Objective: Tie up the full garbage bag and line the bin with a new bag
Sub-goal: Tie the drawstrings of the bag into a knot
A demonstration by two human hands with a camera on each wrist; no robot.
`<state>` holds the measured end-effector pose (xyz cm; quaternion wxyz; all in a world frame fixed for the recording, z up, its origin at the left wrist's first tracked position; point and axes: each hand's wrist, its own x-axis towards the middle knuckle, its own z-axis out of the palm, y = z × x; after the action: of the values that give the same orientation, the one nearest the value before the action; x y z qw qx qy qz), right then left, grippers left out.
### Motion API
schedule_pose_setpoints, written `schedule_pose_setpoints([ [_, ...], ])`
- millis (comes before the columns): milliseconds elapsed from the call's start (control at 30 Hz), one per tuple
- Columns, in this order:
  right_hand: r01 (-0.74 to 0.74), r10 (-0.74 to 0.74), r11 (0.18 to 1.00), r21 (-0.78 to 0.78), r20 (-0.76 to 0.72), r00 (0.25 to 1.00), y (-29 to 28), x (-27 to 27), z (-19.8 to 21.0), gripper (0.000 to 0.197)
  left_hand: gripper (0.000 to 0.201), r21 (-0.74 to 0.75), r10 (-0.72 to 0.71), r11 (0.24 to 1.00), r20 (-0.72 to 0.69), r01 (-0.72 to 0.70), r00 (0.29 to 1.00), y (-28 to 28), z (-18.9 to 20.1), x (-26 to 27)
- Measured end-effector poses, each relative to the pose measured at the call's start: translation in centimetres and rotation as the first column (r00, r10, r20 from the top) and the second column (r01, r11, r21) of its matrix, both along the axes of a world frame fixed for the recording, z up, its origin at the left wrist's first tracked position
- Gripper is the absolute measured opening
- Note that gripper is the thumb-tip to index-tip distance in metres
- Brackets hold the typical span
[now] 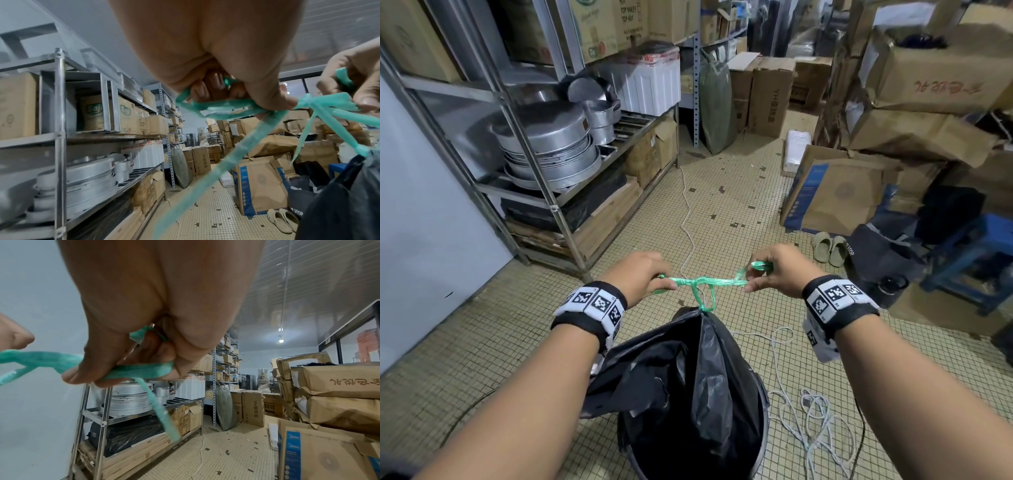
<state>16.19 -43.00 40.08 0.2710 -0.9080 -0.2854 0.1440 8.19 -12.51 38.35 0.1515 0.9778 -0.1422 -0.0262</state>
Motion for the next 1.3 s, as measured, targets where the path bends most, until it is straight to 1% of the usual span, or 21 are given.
schedule_pose_setpoints([
  [100,-0.001,0.002,0.999,0.035,-0.025,1.000,-0.1,-0.1,-0.1,0.015,0.029,-0.100,0.026,0.995,0.055,-0.020,0.998,0.4,-0.4,-0.4],
  [167,0.010,-0.008,1.000,0.029,-0.042,0.999,-0.3,0.0,-0.4,0.013,0.027,-0.123,0.033,0.992,0.067,-0.024,0.997,0.6,-0.7,-0.7],
  [233,0.018,-0.019,1.000,-0.016,-0.061,0.998,-0.7,0.0,-0.9,0.012,0.026,-0.121,0.052,0.992,0.072,-0.043,0.996,1.0,-1.2,-1.2],
  [333,0.052,-0.060,0.993,-0.108,-0.071,0.996,-2.2,0.1,-1.5,0.012,0.025,-0.108,0.135,0.986,0.084,-0.126,0.987,2.7,-1.9,-1.8],
  [433,0.110,-0.120,0.988,-0.105,-0.095,0.988,-3.7,0.0,-2.0,0.013,0.020,-0.117,0.189,0.977,0.084,-0.178,0.978,4.4,-2.6,-2.5],
  [533,0.118,-0.129,0.987,-0.113,-0.096,0.987,-3.8,-0.3,-2.5,0.010,0.018,-0.129,0.223,0.969,0.102,-0.210,0.969,4.5,-3.2,-2.9],
  [600,0.125,-0.136,0.987,-0.106,-0.105,0.985,-3.7,-0.4,-2.8,0.012,0.018,-0.125,0.250,0.963,0.108,-0.237,0.962,4.5,-3.6,-3.1],
  [667,0.160,-0.172,0.982,-0.103,-0.125,0.977,-4.0,-0.5,-3.0,0.017,0.018,-0.133,0.275,0.956,0.110,-0.260,0.955,4.8,-4.0,-3.4],
  [733,0.192,-0.204,0.977,-0.097,-0.140,0.969,-4.4,-0.6,-3.1,0.020,0.017,-0.156,0.288,0.950,0.094,-0.271,0.953,5.3,-4.3,-3.6],
  [867,0.212,-0.222,0.973,-0.086,-0.136,0.965,-4.4,-0.8,-3.3,0.016,0.016,-0.169,0.299,0.944,0.085,-0.282,0.950,5.6,-4.8,-3.8],
  [1033,0.211,-0.219,0.975,-0.069,-0.144,0.965,-4.6,-0.9,-3.4,0.015,0.015,-0.151,0.307,0.944,0.089,-0.292,0.948,6.5,-5.2,-4.1],
  [1167,0.229,-0.235,0.972,-0.054,-0.157,0.959,-4.9,-1.0,-3.7,0.018,0.016,-0.163,0.332,0.934,0.072,-0.317,0.941,6.6,-5.1,-4.2],
  [1233,0.204,-0.216,0.975,-0.084,-0.162,0.963,-4.9,-1.0,-3.7,0.014,0.018,-0.175,0.353,0.924,0.055,-0.339,0.934,6.4,-4.9,-4.1],
  [1300,0.152,-0.176,0.976,-0.154,-0.152,0.973,-4.5,-1.0,-3.6,0.011,0.022,-0.167,0.355,0.924,0.044,-0.344,0.934,6.2,-4.7,-3.9],
])
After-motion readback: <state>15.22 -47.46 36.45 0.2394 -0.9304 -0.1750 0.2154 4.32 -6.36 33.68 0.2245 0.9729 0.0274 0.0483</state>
